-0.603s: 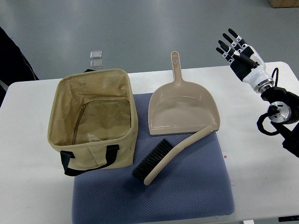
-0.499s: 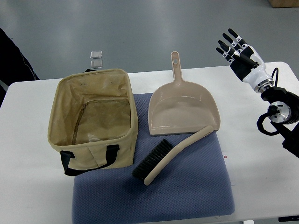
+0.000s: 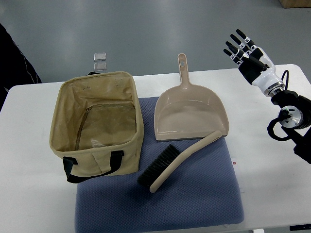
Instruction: Put pink broom in yellow bag with right hand
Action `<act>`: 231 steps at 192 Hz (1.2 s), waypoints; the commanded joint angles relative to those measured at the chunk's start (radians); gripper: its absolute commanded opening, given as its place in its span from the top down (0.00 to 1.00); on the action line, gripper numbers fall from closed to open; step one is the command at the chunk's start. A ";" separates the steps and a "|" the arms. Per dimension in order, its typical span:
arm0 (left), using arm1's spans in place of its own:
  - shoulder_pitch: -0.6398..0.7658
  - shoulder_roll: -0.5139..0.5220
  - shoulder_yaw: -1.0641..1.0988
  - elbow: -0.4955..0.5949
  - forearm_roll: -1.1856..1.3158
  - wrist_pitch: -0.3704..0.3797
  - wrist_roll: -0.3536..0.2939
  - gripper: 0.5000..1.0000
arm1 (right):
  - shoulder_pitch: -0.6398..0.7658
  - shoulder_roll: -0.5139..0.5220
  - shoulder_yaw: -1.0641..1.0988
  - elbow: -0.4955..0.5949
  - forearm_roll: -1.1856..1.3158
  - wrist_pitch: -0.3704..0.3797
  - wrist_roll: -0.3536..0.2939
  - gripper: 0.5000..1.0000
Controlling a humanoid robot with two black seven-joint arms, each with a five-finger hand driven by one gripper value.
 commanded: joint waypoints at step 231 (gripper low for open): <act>0.000 0.000 0.000 -0.002 0.000 0.000 -0.001 0.00 | 0.012 -0.019 -0.003 -0.002 -0.020 0.008 -0.005 0.14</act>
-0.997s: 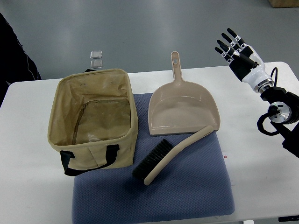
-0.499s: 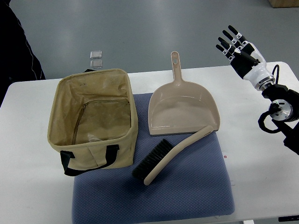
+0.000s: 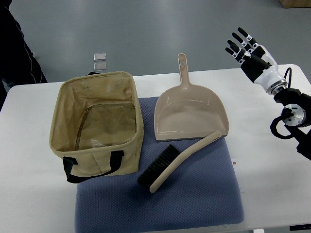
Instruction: Put pink broom in yellow bag with right hand
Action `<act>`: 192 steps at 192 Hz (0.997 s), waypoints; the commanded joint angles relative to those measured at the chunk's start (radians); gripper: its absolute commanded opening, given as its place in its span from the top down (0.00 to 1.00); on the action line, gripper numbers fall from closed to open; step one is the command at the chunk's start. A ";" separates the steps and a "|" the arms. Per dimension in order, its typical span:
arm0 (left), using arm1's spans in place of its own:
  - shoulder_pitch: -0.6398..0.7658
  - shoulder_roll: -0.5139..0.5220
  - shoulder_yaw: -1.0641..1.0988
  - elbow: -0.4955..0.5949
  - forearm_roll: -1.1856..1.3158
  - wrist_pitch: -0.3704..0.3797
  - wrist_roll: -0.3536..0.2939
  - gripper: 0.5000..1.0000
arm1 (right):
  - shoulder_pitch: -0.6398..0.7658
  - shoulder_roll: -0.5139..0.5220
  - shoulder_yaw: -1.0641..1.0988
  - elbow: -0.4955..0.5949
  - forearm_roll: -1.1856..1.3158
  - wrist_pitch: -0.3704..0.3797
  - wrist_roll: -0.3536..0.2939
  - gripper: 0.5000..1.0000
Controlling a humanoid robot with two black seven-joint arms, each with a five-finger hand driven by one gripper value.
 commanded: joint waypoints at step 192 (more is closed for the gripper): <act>0.000 0.000 0.000 0.001 -0.001 -0.001 -0.001 0.00 | 0.058 -0.062 -0.023 0.106 -0.450 0.123 0.080 0.15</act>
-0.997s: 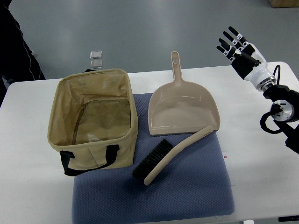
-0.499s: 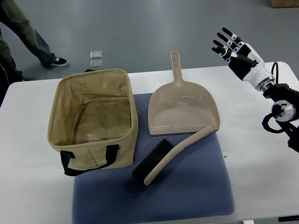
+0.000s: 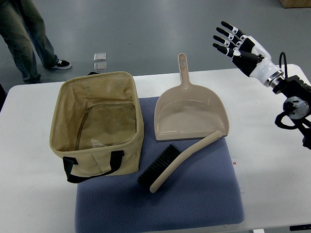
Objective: Put pink broom in yellow bag with right hand
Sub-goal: 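Reach the right hand toward the curved beige brush handle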
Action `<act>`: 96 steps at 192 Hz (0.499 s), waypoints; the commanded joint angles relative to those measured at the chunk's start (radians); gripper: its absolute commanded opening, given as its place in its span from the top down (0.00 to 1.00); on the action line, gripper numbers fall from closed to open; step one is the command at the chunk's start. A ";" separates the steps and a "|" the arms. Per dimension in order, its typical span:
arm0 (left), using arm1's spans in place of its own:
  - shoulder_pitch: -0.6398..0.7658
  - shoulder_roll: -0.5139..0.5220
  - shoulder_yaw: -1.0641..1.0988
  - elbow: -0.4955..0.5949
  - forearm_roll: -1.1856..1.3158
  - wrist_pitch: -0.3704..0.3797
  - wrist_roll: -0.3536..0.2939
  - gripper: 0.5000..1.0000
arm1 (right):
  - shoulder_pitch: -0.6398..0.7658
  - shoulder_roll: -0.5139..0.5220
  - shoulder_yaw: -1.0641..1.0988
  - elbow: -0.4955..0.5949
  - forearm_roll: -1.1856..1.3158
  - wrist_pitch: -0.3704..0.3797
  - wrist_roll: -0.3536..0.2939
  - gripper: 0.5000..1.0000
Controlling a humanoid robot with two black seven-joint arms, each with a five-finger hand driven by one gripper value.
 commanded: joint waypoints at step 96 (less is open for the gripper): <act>0.000 0.000 0.000 0.000 -0.001 -0.001 0.000 0.00 | 0.105 -0.273 -0.457 0.528 -0.767 -0.282 0.185 0.15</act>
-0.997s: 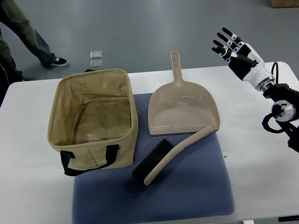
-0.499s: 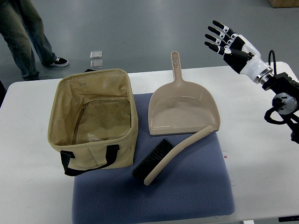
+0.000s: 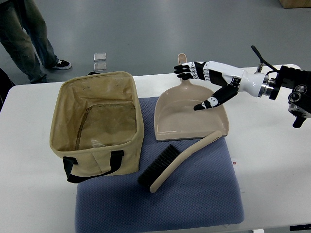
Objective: Put pink broom in yellow bag with right hand
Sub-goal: 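Reach the right hand toward the curved beige brush handle, then close the right hand fingers around the brush handle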
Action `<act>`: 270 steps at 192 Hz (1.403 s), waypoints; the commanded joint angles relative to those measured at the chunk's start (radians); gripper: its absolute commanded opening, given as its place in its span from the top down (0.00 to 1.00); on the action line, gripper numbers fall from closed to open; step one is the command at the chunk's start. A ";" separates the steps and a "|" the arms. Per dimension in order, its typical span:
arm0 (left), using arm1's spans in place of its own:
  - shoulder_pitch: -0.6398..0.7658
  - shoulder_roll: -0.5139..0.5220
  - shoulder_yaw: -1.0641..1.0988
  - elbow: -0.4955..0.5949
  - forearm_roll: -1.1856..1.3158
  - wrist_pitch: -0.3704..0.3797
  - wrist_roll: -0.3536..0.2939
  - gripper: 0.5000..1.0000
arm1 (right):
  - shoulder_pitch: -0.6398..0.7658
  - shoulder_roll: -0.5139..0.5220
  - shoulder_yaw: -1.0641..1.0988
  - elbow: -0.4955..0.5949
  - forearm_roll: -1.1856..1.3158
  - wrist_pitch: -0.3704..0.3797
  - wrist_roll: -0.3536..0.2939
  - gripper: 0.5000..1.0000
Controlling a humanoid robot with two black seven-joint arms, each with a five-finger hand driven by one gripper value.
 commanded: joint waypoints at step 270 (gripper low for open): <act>0.000 0.000 0.000 0.000 -0.001 -0.001 -0.001 0.00 | 0.009 -0.025 -0.478 0.104 -0.646 -0.702 -0.174 0.61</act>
